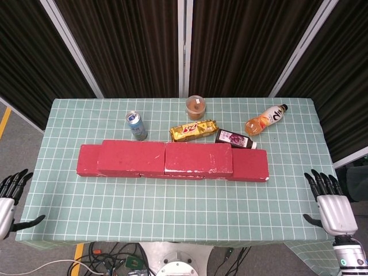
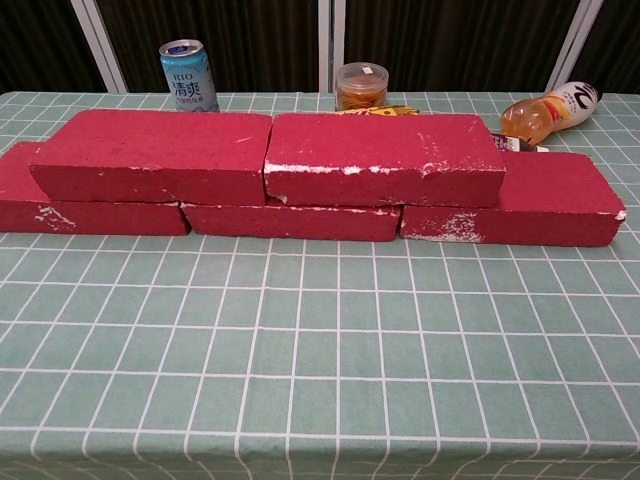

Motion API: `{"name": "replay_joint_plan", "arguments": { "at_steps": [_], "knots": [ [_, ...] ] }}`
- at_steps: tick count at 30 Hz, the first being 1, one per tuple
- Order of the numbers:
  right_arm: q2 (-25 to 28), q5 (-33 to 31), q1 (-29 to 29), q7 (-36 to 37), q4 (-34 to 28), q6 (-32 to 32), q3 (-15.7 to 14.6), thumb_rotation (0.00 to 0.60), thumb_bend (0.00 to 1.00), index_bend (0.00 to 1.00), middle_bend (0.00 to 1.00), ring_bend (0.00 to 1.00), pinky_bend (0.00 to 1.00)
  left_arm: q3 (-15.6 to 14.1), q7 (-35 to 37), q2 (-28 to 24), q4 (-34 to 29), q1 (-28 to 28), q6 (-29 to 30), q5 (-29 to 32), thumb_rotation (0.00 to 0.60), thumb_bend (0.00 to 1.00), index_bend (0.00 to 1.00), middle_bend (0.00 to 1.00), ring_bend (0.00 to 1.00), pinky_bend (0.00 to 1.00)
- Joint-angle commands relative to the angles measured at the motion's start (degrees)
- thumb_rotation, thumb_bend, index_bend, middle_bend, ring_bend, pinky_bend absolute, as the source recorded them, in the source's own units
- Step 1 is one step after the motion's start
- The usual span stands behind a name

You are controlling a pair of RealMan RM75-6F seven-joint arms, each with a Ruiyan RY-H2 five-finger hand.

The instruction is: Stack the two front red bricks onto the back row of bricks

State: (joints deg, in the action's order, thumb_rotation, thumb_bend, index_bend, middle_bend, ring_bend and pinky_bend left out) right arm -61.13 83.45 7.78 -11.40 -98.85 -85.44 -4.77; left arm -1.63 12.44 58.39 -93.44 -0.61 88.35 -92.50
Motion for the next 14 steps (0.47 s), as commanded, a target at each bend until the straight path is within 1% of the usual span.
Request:
{"name": "replay_joint_plan", "arguments": {
  "at_steps": [1,5,9,14],
  "knots": [
    [-2.07,-0.1,-2.38,4.14,3.96,-1.03,-0.27,0.6,0.0,0.0,0.0,0.0,0.0,-0.42,-0.53,-0.24,-0.46,-0.11,-0.36,-0.44,0.6,0.0,0.0,0.0,0.0,0.0],
    [-3.29,0.47,-3.39,6.02,6.47,-1.63,0.2,0.6,0.0,0.0,0.0,0.0,0.0,-0.12,-2.55,0.19,-0.34,0.07,0.28,-0.17,0.6,0.0,0.0,0.0,0.0,0.0],
    [-4.21,1.27,-3.69,5.32,7.2,-1.62,0.75,0.6,0.0,0.0,0.0,0.0,0.0,0.67,-8.25,1.7,1.25,0.86,2.42,0.17,0.6,0.0,0.0,0.0,0.0,0.0],
    [-4.73,2.22,-4.24,5.25,7.56,-2.49,1.51,0.6,0.0,0.0,0.0,0.0,0.0,0.7,-7.61,2.38,1.54,1.06,2.48,0.7,0.6,0.0,0.0,0.0,0.0,0.0]
  ]
}}
